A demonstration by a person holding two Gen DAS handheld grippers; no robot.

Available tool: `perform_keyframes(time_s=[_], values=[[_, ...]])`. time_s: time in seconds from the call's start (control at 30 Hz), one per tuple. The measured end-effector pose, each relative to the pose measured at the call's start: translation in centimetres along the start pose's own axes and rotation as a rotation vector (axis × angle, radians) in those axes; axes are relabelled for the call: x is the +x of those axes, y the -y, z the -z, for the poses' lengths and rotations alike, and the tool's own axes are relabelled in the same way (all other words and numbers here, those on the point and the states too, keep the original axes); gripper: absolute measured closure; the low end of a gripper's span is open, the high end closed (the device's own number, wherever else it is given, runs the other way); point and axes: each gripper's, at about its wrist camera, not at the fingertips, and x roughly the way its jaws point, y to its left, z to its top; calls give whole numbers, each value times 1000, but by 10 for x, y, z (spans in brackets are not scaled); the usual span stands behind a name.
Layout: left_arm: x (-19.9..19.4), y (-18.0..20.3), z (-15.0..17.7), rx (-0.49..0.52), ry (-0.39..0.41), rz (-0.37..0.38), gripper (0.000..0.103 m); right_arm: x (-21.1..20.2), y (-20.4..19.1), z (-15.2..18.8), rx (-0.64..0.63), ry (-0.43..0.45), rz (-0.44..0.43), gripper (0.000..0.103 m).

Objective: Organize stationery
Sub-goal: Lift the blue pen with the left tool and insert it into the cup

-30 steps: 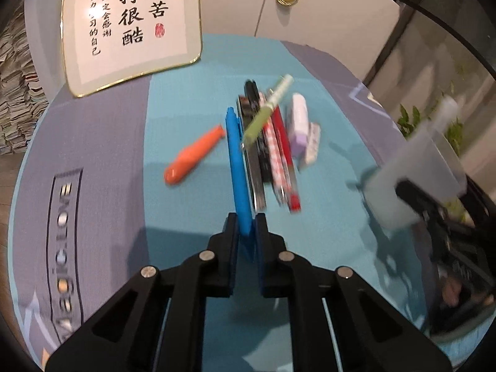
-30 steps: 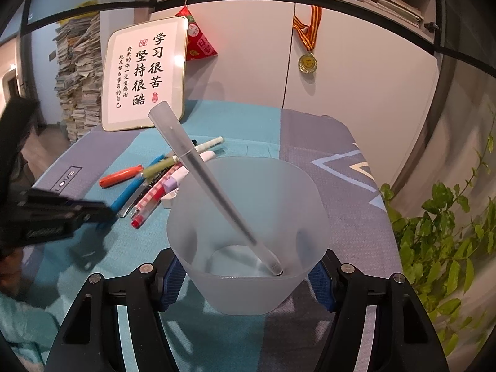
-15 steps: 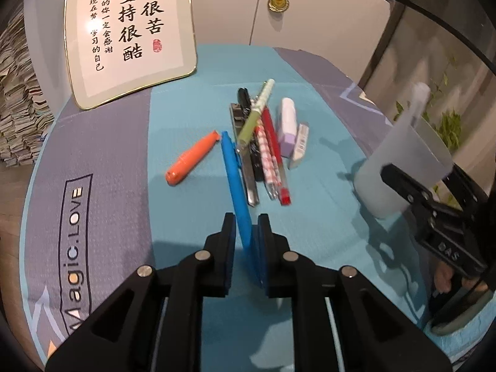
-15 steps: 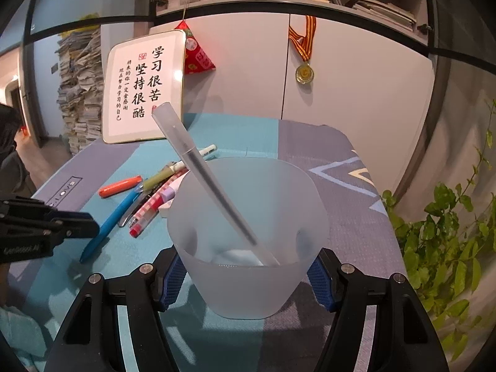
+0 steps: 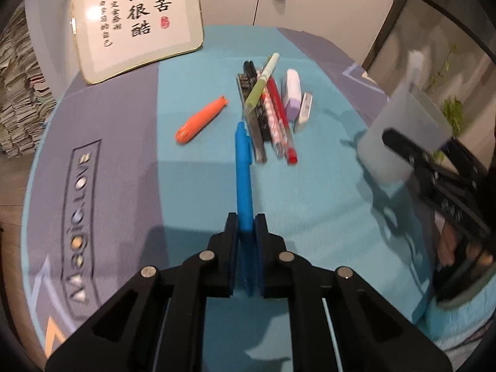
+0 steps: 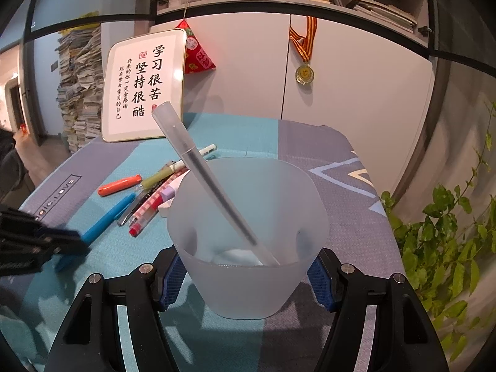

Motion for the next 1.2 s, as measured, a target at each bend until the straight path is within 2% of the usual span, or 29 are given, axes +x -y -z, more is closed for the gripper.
perform_keyframes(time_s=[0.07, 0.13, 0.2, 0.23, 0.3, 0.37, 0.43, 0.5, 0.67, 0.77, 0.97, 1.1, 1.2], values=[[-5, 4, 3, 19, 12, -22, 95, 0, 0, 0, 0, 0, 0, 34], [-10, 7, 1, 38, 42, -36, 90, 0, 0, 0, 0, 0, 0, 34], [-11, 11, -9, 49, 71, -45, 63, 0, 0, 0, 2, 0, -1, 34], [-8, 14, -16, 62, 84, -53, 60, 0, 0, 0, 2, 0, -2, 33], [5, 20, -28, 100, 82, -96, 64, 0, 1, 0, 5, 0, -4, 34], [21, 23, -38, 128, 47, -87, 64, 0, 2, 0, 8, -1, -6, 33], [37, 20, -42, 138, 2, -97, 75, 1, 2, 0, 10, -1, -8, 34], [39, 16, -46, 145, 12, -85, 91, 1, 3, 0, 14, -1, -10, 34], [28, 1, -44, 103, 15, -76, 92, 1, 4, 0, 13, -1, -10, 34], [-3, -3, -41, 62, 85, -35, 92, 1, 4, 0, 14, -1, -10, 34], [-66, 16, -46, 87, 272, 6, 92, 1, 4, 0, 15, -1, -11, 34], [-89, 28, -49, 79, 368, 55, 92, 1, 3, 0, 14, 0, -10, 34], [-88, 35, -55, 56, 383, 94, 92, 1, 4, 0, 14, 0, -10, 34]])
